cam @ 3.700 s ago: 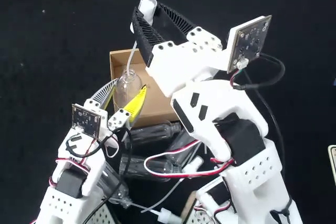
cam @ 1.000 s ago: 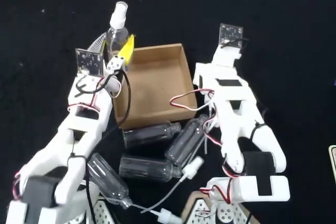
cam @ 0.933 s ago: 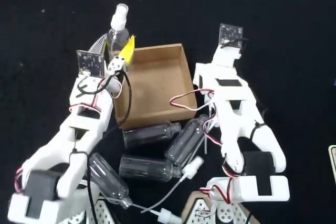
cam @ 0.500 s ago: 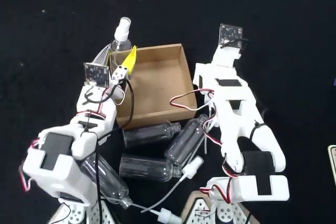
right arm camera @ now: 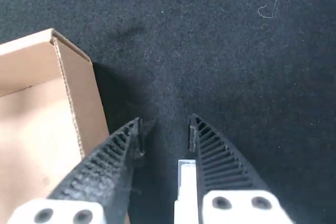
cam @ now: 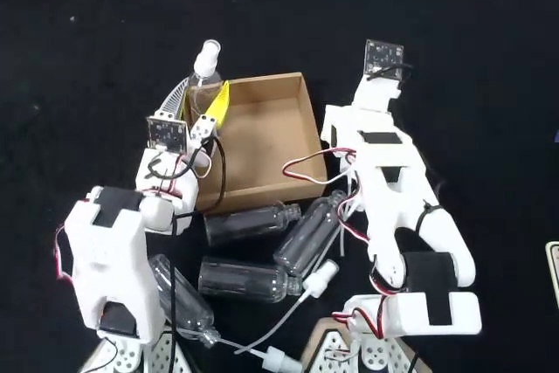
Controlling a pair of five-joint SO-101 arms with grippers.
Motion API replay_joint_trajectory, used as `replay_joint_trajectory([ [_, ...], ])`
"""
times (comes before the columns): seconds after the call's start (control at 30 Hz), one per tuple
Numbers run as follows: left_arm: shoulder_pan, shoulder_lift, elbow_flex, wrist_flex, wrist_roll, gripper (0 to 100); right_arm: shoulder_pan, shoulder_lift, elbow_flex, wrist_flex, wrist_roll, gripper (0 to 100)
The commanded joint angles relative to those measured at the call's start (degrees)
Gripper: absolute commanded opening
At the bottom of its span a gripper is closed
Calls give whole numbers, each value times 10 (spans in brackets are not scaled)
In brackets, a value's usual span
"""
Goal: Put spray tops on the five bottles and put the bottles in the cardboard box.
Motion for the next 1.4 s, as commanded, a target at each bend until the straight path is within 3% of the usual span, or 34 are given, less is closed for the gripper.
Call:
replay_joint_trajectory([
  [0.0,3,17,-27,-28,2,88,11,-1,-41,-15,-1,131],
  [0.7,8,21,-56,-26,4,88,8,-3,-41,-16,-4,131],
  [0.9,2,4,-55,-22,55,88,8,-4,-41,-16,-4,131],
  [1.17,0,-61,-44,105,70,92,8,-3,-41,-15,-4,131],
  [1.37,0,-61,-42,118,75,286,8,-3,-40,-15,-4,131],
])
